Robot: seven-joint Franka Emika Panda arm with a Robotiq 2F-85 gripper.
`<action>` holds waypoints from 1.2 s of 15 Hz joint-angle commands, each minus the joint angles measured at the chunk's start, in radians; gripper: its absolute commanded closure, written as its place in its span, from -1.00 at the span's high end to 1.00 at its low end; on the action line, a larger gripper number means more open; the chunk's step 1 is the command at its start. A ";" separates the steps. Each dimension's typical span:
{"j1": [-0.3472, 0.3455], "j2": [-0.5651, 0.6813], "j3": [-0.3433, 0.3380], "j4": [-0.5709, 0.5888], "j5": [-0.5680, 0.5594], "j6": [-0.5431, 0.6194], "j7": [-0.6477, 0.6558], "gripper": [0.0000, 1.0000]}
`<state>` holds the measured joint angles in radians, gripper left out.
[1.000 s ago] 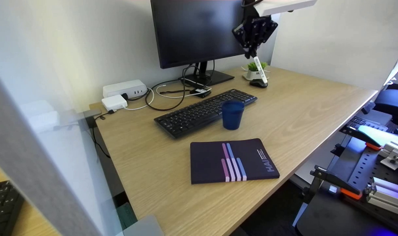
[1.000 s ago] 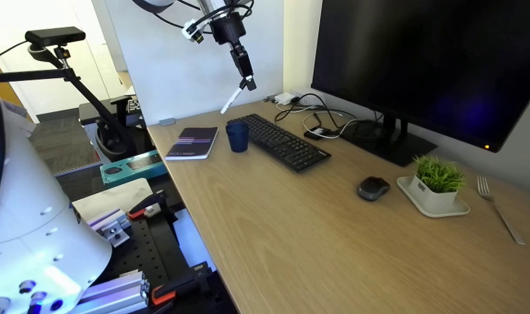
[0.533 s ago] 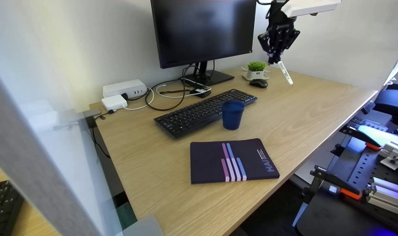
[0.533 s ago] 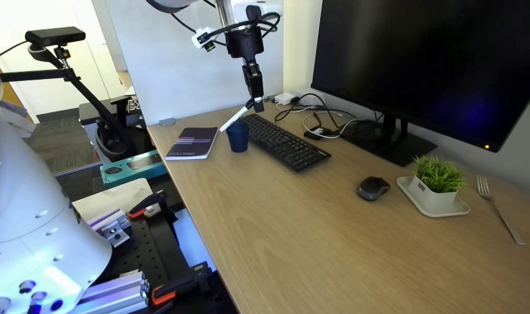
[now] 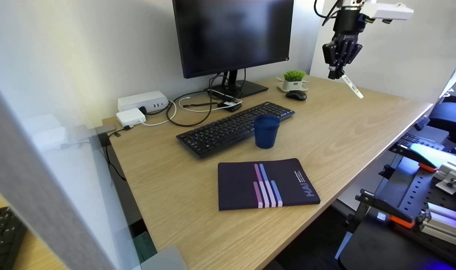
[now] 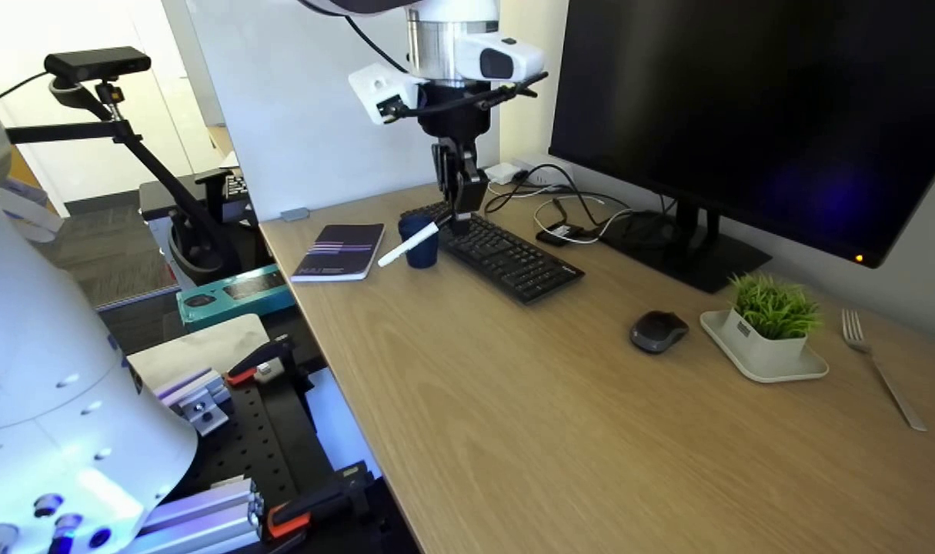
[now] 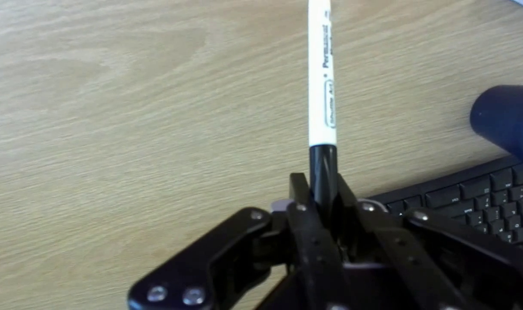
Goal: Take the marker from the cup and put it on the table
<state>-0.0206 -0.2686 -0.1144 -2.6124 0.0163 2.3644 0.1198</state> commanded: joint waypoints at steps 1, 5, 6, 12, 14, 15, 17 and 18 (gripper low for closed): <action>-0.009 0.000 -0.031 0.002 0.072 -0.034 -0.180 -0.93; 0.009 0.059 -0.017 0.034 0.096 -0.019 -0.251 -0.93; 0.023 0.087 -0.010 0.050 0.116 -0.018 -0.269 -0.93; 0.074 0.305 0.065 0.180 0.195 -0.009 -0.339 -0.93; 0.068 0.383 0.092 0.230 0.190 -0.006 -0.349 -0.93; 0.061 0.420 0.101 0.254 0.182 -0.004 -0.350 -0.93; 0.043 0.482 0.106 0.291 0.173 0.004 -0.360 -0.93; 0.035 0.506 0.106 0.306 0.171 0.006 -0.363 -0.93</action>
<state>0.0565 0.1711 -0.0279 -2.3619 0.1848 2.3713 -0.2045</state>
